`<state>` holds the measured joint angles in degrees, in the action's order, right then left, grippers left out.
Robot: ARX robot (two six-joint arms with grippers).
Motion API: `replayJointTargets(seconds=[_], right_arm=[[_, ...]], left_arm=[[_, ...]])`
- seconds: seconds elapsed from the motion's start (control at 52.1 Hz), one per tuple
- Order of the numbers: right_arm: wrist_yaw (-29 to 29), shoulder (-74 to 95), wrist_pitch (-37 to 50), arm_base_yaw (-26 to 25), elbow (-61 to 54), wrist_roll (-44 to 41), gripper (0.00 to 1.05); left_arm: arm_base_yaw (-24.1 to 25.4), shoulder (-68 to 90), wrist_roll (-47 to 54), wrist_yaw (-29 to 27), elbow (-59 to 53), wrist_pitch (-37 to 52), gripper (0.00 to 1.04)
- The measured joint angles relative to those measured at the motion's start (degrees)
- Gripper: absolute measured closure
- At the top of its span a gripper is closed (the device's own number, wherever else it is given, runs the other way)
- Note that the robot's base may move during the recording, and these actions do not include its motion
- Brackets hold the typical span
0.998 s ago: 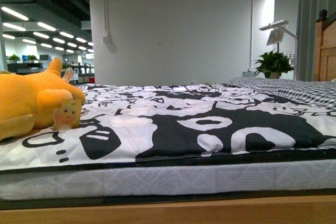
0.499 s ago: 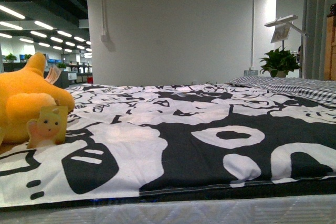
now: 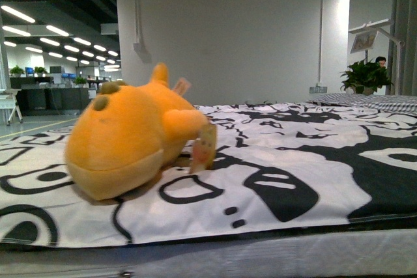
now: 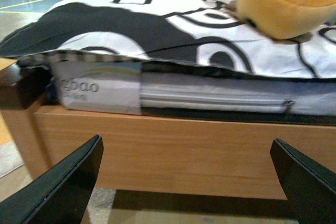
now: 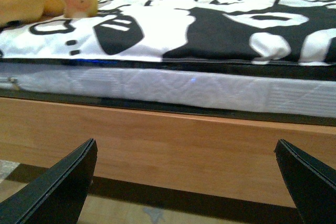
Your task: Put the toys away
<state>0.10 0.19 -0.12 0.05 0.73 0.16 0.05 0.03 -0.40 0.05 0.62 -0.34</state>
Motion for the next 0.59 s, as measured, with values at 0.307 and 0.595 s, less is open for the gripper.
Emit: replayJointTargets(seconds=[0.307,0.595], right_arm=[[-0.3,0.0,0.0,0.0,0.0,0.0,0.0],[-29.4,5.4,1.5,-11.8,0.4,6.6,0.0]], left_arm=[[0.0,0.0,0.0,-0.2,0.0,0.0,0.06],[0.0,0.0,0.0,-0.1,0.0,0.0,0.06]])
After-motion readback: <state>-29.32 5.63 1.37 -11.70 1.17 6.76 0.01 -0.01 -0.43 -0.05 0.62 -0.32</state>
